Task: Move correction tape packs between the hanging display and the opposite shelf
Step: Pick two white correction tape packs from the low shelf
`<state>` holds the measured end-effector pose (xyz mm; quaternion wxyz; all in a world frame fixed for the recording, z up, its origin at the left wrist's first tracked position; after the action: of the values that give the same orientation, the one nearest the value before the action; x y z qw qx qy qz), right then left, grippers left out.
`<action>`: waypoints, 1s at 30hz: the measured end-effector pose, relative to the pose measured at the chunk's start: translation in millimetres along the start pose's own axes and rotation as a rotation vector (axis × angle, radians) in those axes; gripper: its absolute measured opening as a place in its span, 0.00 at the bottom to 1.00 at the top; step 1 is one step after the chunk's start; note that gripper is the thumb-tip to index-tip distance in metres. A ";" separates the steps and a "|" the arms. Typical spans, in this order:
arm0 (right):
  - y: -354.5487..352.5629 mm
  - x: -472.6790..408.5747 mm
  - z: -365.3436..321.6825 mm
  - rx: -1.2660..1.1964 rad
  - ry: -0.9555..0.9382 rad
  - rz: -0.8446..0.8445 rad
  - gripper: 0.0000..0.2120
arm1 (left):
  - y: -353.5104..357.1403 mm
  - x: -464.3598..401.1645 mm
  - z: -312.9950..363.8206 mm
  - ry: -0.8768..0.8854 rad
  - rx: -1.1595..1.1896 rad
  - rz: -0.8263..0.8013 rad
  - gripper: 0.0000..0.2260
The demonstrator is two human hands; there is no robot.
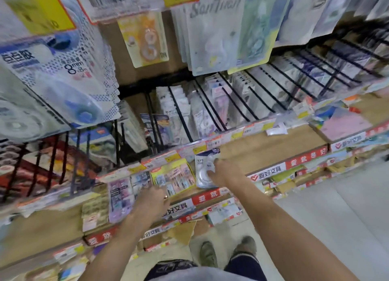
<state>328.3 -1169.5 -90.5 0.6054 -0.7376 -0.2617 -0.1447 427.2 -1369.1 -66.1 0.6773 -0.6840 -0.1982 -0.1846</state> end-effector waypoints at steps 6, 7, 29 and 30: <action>12.8 -26.3 14.7 -0.156 0.141 0.037 0.40 | 14.5 3.0 -9.7 -0.065 0.116 -0.011 0.19; 15.2 -27.8 15.9 -0.182 0.145 0.043 0.40 | 14.7 3.6 -8.6 -0.064 0.122 -0.010 0.18; 56.1 15.1 117.0 -1.427 0.173 0.119 0.07 | -3.1 -62.2 66.1 0.114 0.193 -0.079 0.19; 57.1 21.0 127.0 -1.455 0.193 0.147 0.08 | -3.5 -68.0 70.8 0.113 0.200 -0.067 0.16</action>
<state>364.5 -1049.5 -154.6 -0.0084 -0.9523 0.0051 -0.3049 366.3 -1299.7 -99.5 0.7456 -0.5947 -0.1999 -0.2247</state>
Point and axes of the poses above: each hand's wrist, its own x-axis away from the middle knuckle, its own y-axis out of the palm, z = x × y, the point moved 8 cm from there along -x, towards the middle knuckle, and after that the axes turned 4 degrees about -z, right-handed, at the moved point
